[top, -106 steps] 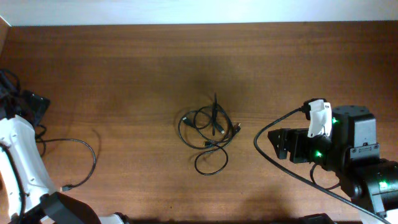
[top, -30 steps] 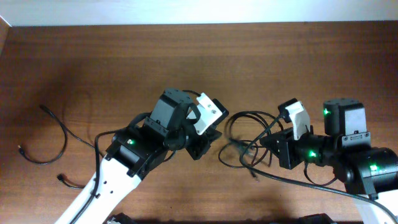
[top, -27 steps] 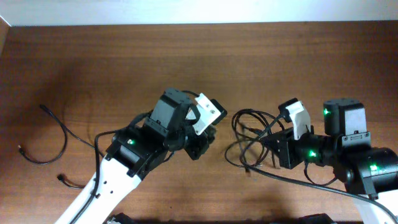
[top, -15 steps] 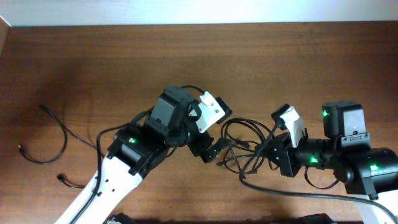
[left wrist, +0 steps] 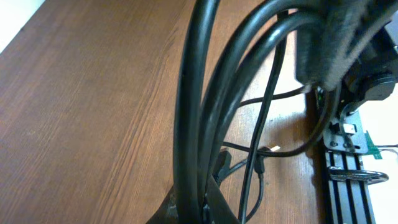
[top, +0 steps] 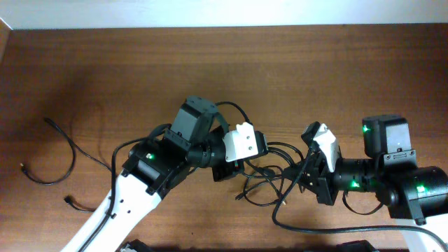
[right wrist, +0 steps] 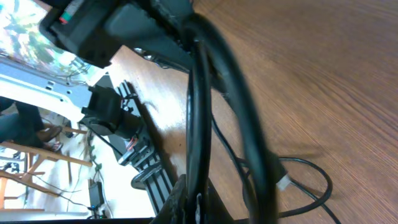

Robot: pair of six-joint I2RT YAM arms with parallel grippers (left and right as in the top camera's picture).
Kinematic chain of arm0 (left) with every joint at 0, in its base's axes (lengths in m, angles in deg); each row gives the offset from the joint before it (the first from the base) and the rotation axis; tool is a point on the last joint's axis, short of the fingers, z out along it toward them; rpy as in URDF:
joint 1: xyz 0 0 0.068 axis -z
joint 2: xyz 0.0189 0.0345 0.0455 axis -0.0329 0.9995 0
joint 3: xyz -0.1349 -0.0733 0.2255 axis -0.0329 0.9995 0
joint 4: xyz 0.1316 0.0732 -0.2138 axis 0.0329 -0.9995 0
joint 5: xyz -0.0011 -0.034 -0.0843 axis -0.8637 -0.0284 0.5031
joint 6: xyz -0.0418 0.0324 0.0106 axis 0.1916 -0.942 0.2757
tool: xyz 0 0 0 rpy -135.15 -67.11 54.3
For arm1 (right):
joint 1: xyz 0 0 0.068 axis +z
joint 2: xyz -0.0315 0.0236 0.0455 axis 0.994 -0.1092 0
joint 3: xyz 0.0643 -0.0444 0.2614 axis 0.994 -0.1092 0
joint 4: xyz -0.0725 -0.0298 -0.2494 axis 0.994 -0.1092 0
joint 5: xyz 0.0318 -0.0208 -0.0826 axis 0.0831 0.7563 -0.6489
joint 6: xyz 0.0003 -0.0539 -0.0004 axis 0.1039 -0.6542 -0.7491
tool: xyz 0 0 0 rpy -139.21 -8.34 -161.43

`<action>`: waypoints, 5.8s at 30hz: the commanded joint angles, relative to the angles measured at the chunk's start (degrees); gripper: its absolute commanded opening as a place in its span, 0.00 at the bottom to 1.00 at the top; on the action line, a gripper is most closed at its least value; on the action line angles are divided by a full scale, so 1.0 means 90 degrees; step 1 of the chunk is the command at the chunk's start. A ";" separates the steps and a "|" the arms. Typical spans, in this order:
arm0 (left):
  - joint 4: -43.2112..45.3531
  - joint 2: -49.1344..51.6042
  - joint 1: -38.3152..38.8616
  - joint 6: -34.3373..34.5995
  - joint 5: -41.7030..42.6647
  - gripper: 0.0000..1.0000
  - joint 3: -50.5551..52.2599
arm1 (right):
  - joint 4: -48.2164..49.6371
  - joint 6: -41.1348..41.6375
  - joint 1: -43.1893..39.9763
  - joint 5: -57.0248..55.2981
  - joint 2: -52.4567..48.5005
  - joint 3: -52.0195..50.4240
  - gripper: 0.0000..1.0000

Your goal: Untangle cables

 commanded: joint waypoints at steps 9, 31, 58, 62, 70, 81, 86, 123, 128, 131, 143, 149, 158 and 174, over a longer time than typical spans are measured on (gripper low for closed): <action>0.0044 0.0027 0.0022 0.0787 0.1756 0.02 -0.0070 | 0.0024 0.3580 -0.0017 -0.4262 0.0022 0.0046 0.60; 0.1304 0.0029 0.0330 0.3883 0.1768 0.00 -0.0068 | 0.1630 0.4954 -0.0017 -0.0699 -0.0236 0.0046 0.51; 0.0515 0.0029 0.0284 0.1846 0.0442 0.00 -0.0063 | 0.2514 0.6125 -0.0017 -0.1013 -0.0274 0.0046 0.28; 0.0508 0.0029 0.0284 0.1851 0.0083 0.00 -0.0063 | 0.2448 0.6122 -0.0017 -0.1015 -0.0274 0.0046 0.07; 0.0369 0.0029 0.0284 0.1916 0.0464 0.84 -0.0063 | 0.2450 0.6093 -0.0017 -0.1064 -0.0274 0.0046 0.04; 0.0129 0.0029 0.0287 0.3837 -0.0600 0.99 -0.0063 | 0.2390 0.5421 -0.0017 -0.0935 -0.0272 0.0046 0.04; 0.0211 0.0073 0.0291 0.4148 0.0049 0.99 -0.0063 | 0.2414 0.5253 -0.0017 -0.1015 -0.0274 0.0046 0.04; 0.3504 0.0172 -0.1163 0.5673 0.6203 0.00 -0.0066 | 0.1457 0.4755 -0.0017 -0.3351 -0.0418 0.0046 0.04; 0.3585 0.0168 -0.1348 0.5612 0.5576 0.00 -0.0063 | 0.1239 0.4753 -0.0017 -0.3300 -0.0648 0.0046 0.04; 0.2249 0.0168 -0.1972 0.5612 0.3252 0.21 -0.0063 | 0.1134 0.4728 -0.0017 -0.3300 -0.0452 0.0046 0.04; -0.1294 0.0172 -0.2045 0.1950 0.1899 0.99 -0.0063 | 0.3417 0.4940 -0.0017 -0.1671 0.0491 0.0058 0.04; -0.0952 0.0175 -0.0884 -0.0389 0.3155 0.99 -0.0063 | 0.3398 0.5287 -0.0017 -0.1195 0.0481 0.0058 0.04; 0.0340 0.0590 0.0214 -0.0194 0.2798 0.99 -0.0063 | 0.3361 0.5285 -0.0012 -0.0240 0.0437 0.0058 0.04; 0.5105 -0.0986 -0.1073 0.4685 0.2443 0.00 -0.0168 | 0.1445 0.5090 -0.0017 -0.3521 -0.0160 0.0056 0.97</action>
